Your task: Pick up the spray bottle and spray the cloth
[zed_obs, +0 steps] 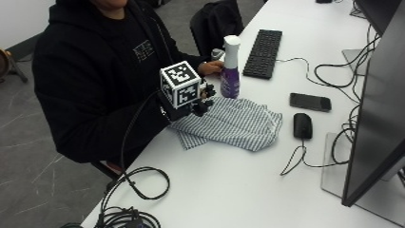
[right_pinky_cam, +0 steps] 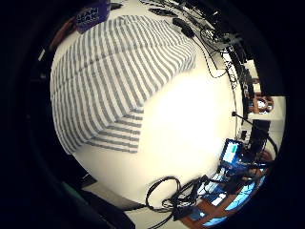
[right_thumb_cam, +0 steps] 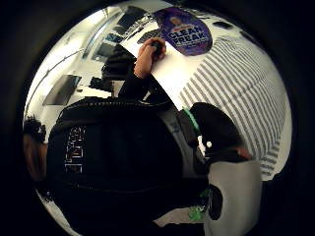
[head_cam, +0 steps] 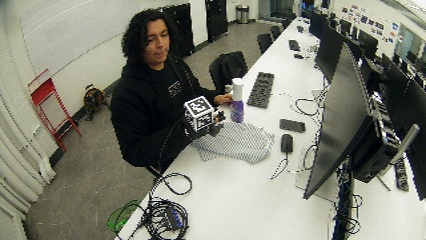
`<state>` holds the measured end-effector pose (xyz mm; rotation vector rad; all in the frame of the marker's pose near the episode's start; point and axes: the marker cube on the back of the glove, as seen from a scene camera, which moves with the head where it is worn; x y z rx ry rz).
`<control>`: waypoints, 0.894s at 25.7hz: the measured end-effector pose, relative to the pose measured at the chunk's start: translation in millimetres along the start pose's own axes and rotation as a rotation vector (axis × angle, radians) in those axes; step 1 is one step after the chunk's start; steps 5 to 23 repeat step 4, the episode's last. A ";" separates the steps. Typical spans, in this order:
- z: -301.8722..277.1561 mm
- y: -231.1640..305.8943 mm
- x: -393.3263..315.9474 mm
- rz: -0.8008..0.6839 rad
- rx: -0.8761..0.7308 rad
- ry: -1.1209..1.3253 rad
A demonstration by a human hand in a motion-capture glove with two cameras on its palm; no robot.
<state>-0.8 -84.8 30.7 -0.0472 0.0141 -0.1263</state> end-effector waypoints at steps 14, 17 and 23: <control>4.0 4.9 4.7 0.024 -0.016 0.012; 4.0 4.9 4.7 0.024 -0.016 0.012; 4.0 4.9 4.7 0.024 -0.016 0.012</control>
